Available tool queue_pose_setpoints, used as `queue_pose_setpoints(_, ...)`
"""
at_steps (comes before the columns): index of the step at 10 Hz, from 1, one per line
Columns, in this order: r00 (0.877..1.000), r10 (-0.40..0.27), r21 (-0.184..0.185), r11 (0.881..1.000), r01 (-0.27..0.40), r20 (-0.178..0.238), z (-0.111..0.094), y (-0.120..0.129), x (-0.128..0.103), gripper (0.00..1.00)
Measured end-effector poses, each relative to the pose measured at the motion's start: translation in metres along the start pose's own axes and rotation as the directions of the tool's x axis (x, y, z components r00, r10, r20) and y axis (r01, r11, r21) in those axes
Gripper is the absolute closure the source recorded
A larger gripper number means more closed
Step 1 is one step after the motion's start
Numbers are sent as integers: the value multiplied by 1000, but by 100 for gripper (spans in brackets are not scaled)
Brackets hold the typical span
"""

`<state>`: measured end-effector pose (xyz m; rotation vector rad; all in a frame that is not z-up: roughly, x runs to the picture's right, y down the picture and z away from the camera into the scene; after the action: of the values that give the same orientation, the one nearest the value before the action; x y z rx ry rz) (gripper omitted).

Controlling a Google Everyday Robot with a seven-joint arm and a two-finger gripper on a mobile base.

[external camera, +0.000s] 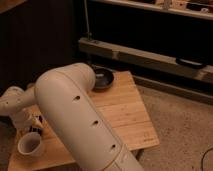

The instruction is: Place the eraser on the white sponge

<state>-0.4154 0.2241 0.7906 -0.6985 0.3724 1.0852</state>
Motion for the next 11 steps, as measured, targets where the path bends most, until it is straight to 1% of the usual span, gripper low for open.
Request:
queue_pose_setpoints(3,1000,-1,1,1000,1,0,0,0,0,35)
queue_pose_setpoints(4,1000,-1,1,1000,1,0,0,1,0,39)
queue_pose_setpoints(5,1000,3,4,1000,-3,-2,0,0,0,48)
queue_pose_setpoints(6,1000,13,22,1000,-12,-18,2,-4,0,60)
queue_pose_setpoints(7,999,14,28,1000,-13,-34,7,-1,0,70)
queue_pose_setpoints(8,999,13,35,999,-11,-50,13,0,1,78)
queue_pose_setpoints(9,998,17,41,999,-14,-63,19,-1,1,92)
queue_pose_setpoints(10,998,20,43,999,-17,-63,17,-4,1,99)
queue_pose_setpoints(11,998,17,43,999,-15,-63,16,-3,1,100)
